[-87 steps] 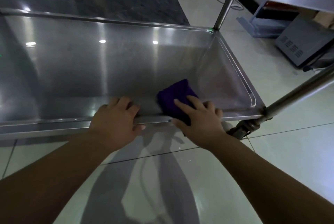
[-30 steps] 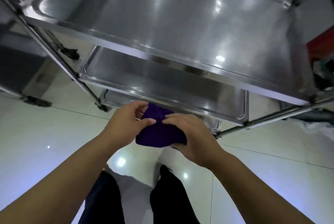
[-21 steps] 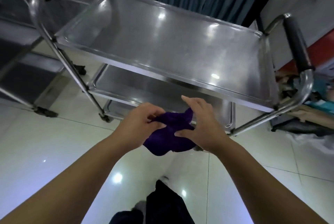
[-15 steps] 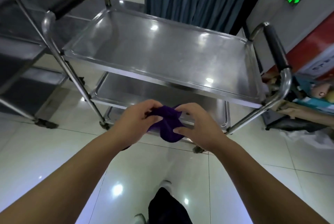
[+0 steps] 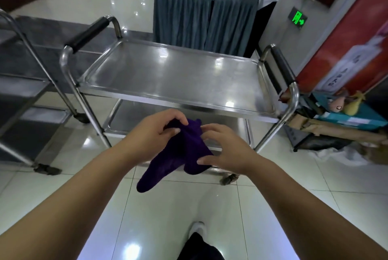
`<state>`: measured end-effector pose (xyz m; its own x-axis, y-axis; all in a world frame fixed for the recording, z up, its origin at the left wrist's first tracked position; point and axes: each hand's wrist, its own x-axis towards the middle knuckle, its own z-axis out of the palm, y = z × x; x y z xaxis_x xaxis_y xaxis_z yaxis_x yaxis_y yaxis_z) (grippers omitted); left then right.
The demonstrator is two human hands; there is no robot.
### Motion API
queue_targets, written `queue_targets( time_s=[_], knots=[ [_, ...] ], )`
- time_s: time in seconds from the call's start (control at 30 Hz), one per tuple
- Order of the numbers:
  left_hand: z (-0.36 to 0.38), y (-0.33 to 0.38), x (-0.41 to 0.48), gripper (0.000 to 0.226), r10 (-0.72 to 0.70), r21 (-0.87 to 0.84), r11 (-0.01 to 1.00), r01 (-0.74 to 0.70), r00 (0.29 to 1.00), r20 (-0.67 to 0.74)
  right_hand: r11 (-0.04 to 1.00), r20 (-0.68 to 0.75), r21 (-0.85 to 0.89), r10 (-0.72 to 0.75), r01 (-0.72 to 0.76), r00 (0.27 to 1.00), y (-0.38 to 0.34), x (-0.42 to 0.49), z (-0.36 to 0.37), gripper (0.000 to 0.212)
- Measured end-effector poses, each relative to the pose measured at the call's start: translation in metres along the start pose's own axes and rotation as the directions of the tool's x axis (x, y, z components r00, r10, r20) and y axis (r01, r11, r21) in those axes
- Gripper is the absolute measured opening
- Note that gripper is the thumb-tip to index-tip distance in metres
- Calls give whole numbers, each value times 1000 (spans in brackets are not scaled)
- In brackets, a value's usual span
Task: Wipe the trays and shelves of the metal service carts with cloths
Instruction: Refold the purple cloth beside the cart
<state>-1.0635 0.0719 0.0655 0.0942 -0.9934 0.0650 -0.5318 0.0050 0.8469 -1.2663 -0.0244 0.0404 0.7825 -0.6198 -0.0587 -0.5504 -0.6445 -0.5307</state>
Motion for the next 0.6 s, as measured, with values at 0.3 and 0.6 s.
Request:
queue_targets(
  time_s=[0.3,0.6],
  knots=[
    [-17,41,25,30,56,107,991,-76,982,178,994,20,-72,-79,80,997,16,-1,-47,29],
    [8,66,91,44,68,370,922,-112,989,131,996,-107,67,64,-57,992,58,4,-118,8]
  ],
)
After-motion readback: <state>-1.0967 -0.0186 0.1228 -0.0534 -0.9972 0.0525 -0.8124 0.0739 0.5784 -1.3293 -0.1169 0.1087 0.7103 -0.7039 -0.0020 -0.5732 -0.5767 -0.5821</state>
